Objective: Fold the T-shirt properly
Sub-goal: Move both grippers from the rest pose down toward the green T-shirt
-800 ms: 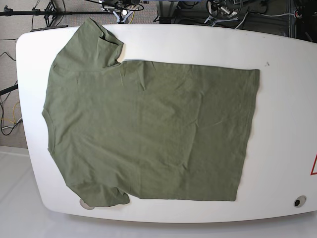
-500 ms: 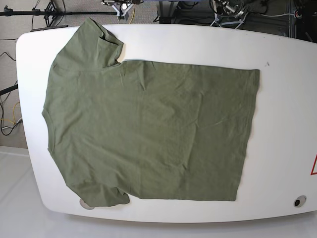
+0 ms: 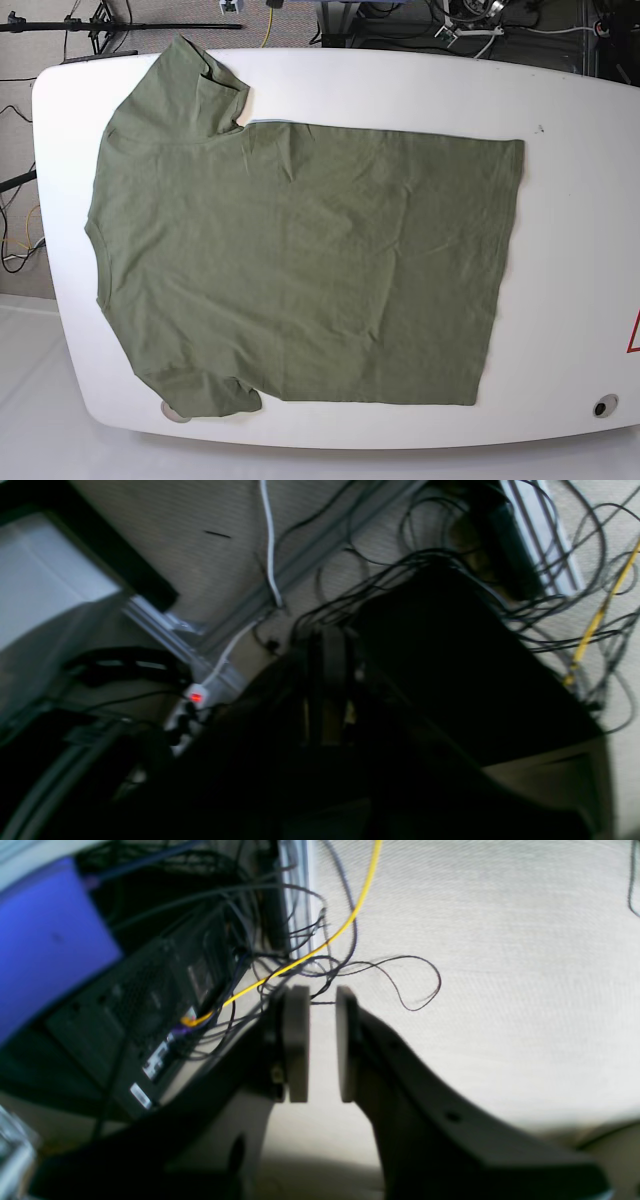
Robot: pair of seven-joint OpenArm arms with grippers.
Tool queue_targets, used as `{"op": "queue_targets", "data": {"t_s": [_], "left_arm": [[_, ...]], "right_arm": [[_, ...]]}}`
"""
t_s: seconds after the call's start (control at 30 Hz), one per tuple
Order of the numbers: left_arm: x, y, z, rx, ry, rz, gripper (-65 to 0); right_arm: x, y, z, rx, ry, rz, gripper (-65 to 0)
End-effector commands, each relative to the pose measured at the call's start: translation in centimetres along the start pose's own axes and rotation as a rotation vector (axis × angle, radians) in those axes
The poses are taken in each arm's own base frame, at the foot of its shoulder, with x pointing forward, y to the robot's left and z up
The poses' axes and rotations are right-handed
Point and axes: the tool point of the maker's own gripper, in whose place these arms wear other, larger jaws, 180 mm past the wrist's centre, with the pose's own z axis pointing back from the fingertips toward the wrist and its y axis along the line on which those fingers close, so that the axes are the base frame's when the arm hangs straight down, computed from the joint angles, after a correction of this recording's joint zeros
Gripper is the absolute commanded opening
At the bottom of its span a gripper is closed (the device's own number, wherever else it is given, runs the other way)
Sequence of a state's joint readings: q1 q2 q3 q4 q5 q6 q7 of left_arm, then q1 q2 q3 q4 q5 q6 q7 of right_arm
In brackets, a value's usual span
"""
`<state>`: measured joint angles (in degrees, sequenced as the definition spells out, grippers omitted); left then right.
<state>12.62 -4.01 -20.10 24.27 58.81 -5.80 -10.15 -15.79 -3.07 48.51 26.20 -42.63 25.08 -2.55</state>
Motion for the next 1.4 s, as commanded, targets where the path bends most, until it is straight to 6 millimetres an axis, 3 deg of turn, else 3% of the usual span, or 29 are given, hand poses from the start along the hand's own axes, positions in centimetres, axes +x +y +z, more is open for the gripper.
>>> {"op": "queue_targets", "data": {"t_s": [0.0, 0.13, 0.2, 0.47, 0.53, 0.73, 1.07, 1.37], "left_arm": [[1.0, 0.9, -0.5, 0.014, 0.011, 0.017, -63.5], [1.5, 0.8, -0.9, 0.003, 0.026, 0.023, -63.2], [3.4, 1.7, -1.2, 0.011, -0.006, 0.038, -63.7], [4.2, 2.0, -1.4, 0.012, -0.021, 0.039, -63.7], [5.8, 3.5, -1.5, 0.035, -0.058, 0.041, -63.7], [6.0, 3.7, -1.4, 0.044, -0.082, 0.037, -63.6], [4.6, 4.3, -0.6, 0.084, -0.089, 0.016, -64.3], [4.6, 6.8, 0.8, 0.178, -0.122, -0.015, -63.2]], "right_arm": [[1.7, 1.4, -0.2, 0.052, -0.043, 0.011, -52.1], [2.4, 2.5, -0.4, 0.093, -0.055, 0.015, -49.8], [3.1, 2.8, -0.5, 0.101, -0.062, 0.031, -47.5], [3.3, 2.8, -0.6, 0.095, -0.08, 0.034, -46.6], [4.5, 3.2, -0.6, 0.097, -0.133, 0.018, -46.6], [4.4, 2.9, -0.5, 0.081, -0.163, 0.014, -47.3], [3.2, 1.9, -0.2, 0.05, -0.153, -0.021, -51.6], [6.3, -0.9, 2.3, -0.012, -0.228, 0.112, -48.8]]}}
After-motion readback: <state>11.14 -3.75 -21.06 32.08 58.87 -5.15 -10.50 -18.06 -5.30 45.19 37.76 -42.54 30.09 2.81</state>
